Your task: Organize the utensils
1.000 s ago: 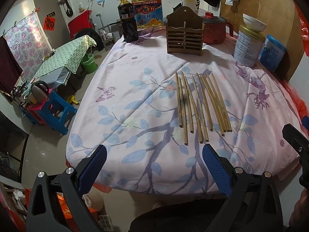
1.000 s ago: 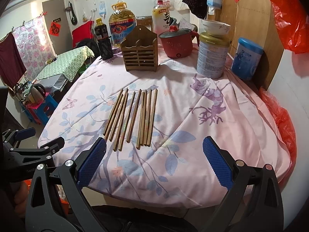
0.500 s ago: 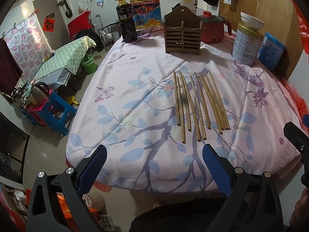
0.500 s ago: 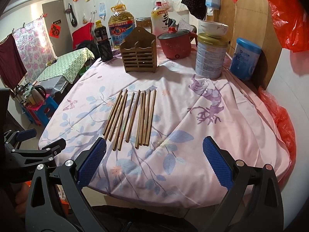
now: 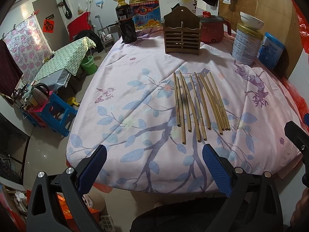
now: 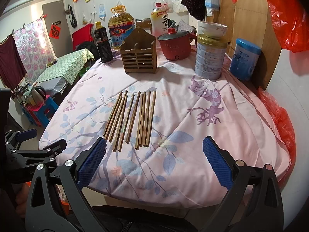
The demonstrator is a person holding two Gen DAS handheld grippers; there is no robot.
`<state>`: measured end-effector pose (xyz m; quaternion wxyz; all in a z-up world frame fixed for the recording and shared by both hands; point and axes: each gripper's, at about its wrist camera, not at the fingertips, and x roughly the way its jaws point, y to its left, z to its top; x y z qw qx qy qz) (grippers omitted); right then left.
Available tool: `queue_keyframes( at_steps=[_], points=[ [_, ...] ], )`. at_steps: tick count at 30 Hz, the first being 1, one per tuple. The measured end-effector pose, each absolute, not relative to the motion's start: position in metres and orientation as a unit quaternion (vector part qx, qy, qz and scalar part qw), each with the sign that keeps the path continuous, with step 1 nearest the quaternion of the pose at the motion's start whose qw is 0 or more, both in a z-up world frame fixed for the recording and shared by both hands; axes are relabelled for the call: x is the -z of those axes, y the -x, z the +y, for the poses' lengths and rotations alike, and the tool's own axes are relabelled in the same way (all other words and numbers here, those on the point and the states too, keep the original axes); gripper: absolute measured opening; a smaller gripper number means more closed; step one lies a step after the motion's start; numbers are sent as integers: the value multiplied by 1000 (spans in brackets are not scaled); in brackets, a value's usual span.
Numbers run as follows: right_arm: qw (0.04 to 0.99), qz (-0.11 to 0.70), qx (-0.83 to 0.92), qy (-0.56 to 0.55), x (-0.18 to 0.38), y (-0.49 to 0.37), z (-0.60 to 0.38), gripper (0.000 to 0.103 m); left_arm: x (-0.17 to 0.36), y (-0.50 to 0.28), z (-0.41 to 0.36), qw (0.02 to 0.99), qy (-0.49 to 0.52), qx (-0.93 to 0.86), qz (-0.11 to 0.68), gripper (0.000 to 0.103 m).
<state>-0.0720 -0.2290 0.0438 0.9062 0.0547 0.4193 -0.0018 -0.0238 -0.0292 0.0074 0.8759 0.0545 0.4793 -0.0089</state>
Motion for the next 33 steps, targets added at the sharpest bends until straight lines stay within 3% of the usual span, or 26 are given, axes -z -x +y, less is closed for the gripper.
queue_keyframes(
  at_steps=[33],
  points=[
    [905,422,2,-56,-43,71,-229,97,-6,25,-33,875,-56,9,481,97]
  ],
)
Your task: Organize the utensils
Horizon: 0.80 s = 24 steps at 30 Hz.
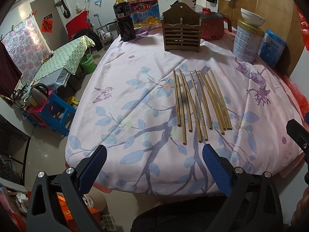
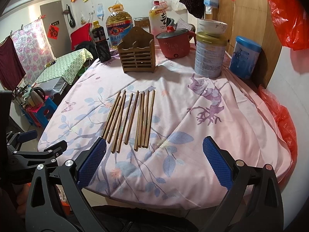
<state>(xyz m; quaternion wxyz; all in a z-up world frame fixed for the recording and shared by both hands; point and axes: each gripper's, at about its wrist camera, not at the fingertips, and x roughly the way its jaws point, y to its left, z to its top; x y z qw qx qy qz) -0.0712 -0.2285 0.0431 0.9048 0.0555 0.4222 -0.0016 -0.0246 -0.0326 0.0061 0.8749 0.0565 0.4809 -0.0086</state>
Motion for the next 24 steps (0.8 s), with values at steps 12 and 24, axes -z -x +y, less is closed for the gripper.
queue_keyframes(
  at_steps=[12,24],
  points=[
    [899,434,8,-59,-35,65,-223,97,1,24,-24,867,-53,17,496,97],
    [871,476,32,-114,-14,83,-227,97,56,1,33,820,-31,1,572,97]
  ],
)
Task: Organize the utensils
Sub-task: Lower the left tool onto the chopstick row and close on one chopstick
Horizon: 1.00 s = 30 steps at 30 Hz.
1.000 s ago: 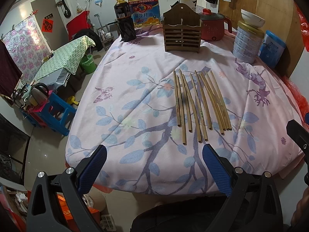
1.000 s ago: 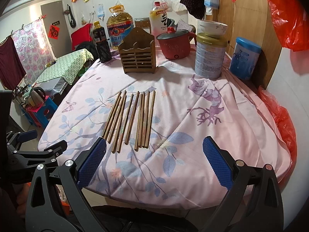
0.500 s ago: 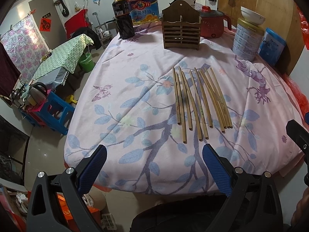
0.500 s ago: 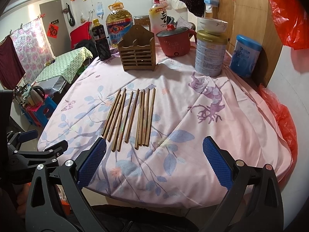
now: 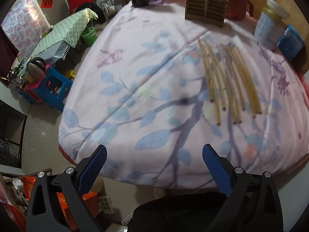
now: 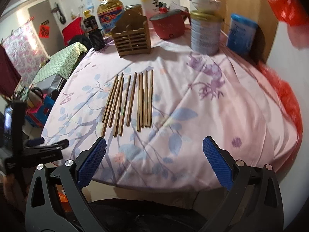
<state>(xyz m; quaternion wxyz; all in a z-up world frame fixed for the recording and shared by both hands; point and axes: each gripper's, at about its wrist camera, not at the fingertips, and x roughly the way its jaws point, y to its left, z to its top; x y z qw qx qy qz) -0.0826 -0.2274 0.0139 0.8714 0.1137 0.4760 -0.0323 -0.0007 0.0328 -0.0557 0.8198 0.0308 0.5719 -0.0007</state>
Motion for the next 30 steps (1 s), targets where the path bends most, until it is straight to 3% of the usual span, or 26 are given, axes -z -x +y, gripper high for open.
queue_keyframes(
  at_steps=[5,13,23,30],
  points=[
    [860,488,53,-139,-7,99,-230,97,72,-3,28,814,-41,37,579,97],
    [859,499,69,-90,-6,116,-229,97,89,-27,8,812,-56,52,579,97],
    [884,459,32,-87,-15,56,-282,97,100,-73,-27,827,-58,25,558,97],
    [874,473,17,-110,-5,29,-290,97,107,-88,-26,832,-58,16,551,98]
  ],
)
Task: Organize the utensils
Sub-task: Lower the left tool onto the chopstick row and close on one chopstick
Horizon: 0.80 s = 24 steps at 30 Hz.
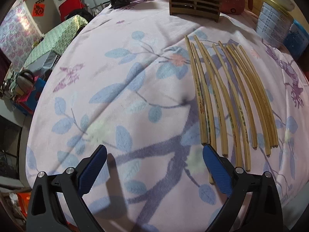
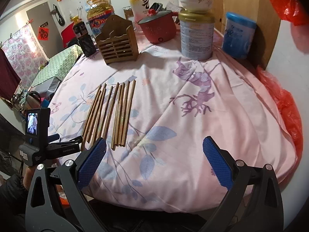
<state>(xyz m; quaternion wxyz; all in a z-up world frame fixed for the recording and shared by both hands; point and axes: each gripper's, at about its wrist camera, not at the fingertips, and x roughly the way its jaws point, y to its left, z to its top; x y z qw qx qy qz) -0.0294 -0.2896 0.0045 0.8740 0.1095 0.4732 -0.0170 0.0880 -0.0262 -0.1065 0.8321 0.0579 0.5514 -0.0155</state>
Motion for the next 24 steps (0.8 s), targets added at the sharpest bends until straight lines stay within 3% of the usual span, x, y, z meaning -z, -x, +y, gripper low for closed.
queue_keyframes(
  at_steps=[6,11,22,24],
  points=[
    [874,462,55,-141,-8,30,-285,97,106,-109,-37,833,-100,49,542,97],
    [864,472,76,-155,-2,33,-275,97,105,-121,-33,835,-102,82,535,86],
    [859,482,100,-141,-2,40,-268,97,109,-128,-45,839,-99,112,523,86],
    [859,479,109,-145,-3,42,-274,97,108,-132,-48,845,-92,117,514,78]
  ],
)
